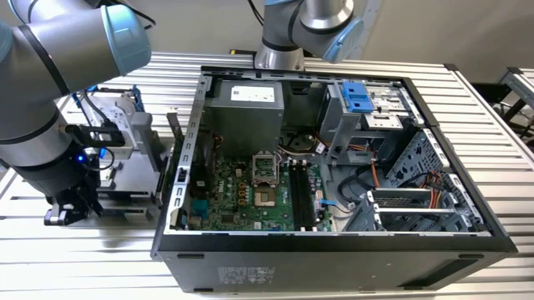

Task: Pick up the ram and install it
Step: 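Pick up the ram and move it above insertion slot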

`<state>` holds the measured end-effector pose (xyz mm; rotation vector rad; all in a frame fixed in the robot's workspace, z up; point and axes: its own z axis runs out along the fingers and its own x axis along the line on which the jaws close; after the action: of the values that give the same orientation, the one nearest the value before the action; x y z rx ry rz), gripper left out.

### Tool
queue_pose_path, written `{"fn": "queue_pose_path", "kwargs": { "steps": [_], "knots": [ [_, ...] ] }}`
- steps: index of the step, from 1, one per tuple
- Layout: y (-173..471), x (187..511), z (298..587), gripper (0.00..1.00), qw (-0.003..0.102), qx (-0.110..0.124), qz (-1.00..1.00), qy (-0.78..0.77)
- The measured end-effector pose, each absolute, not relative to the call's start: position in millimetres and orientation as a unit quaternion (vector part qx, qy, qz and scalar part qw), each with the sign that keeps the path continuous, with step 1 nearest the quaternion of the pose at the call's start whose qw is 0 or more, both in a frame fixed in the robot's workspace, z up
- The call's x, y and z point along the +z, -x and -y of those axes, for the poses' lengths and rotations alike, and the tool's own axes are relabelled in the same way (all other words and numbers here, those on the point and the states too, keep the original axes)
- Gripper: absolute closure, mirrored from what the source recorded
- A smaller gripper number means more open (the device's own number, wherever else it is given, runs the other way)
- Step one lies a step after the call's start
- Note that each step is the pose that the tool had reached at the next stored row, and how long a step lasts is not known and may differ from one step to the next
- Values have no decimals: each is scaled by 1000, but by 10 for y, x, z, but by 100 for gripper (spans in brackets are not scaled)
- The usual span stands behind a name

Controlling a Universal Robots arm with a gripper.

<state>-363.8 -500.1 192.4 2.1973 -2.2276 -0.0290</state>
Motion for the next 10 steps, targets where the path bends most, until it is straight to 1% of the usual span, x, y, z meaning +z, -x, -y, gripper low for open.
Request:
{"fn": "queue_pose_path", "kwargs": {
  "steps": [10],
  "knots": [
    [3638,1943,5001,100,6,-9,712,-702]
  ]
}}
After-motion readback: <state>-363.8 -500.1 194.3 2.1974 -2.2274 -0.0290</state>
